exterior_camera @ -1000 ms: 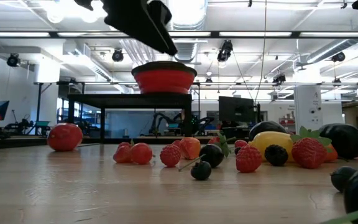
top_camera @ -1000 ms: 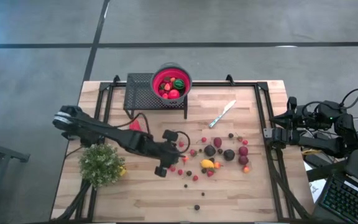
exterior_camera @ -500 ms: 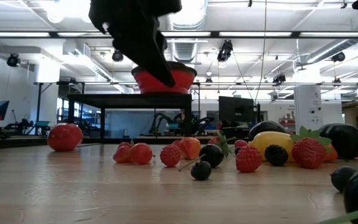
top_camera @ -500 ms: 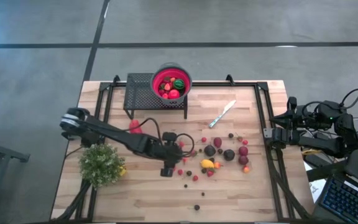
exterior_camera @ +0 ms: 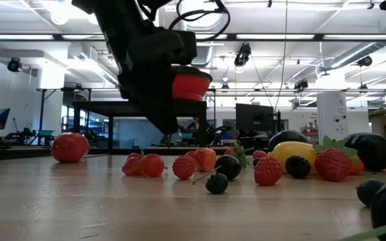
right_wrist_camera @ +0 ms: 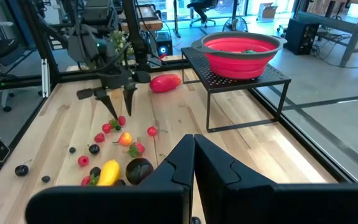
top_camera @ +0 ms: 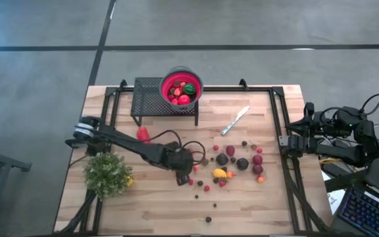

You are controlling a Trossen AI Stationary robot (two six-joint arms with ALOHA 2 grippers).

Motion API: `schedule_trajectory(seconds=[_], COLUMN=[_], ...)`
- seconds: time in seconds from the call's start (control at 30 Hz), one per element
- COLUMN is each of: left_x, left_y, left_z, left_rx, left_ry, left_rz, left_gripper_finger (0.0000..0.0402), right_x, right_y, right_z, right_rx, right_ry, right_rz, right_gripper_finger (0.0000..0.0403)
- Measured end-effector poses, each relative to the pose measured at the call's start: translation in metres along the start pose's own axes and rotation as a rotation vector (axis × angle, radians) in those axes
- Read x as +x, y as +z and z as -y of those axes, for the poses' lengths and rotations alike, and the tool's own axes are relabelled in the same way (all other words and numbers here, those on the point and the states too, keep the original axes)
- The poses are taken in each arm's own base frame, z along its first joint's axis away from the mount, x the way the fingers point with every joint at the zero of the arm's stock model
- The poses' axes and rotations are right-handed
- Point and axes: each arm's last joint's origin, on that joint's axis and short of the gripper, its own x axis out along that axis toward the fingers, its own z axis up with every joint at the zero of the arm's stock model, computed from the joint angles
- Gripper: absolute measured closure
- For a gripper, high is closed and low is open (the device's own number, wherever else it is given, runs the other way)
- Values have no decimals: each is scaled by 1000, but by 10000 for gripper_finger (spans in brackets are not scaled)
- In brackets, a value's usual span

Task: Pick & Place Fruit
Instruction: Put the red cherry into the red gray strainer bowl on the shelf

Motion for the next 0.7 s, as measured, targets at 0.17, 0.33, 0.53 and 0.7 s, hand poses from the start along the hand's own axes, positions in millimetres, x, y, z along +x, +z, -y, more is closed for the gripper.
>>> schedule_trajectory(seconds=[0.17, 0.33, 0.53, 0.7], left_x=[6, 14, 20, 27], left_y=[-3, -6, -8, -11], left_z=[1, 1, 2, 2], left_rx=[-30, -28, -40, -48], left_ry=[-1, 1, 11, 22], left_rz=[-26, -60, -75, -89], left_gripper_finger=[248, 257, 260, 261], right_x=[0, 0, 0, 0], right_y=[0, 0, 0, 0], right_z=[0, 0, 0, 0], right_rx=[0, 1, 2, 2], right_ry=[1, 0, 0, 0], right_rz=[0, 0, -1, 0], right_gripper_finger=[394, 394, 394, 394])
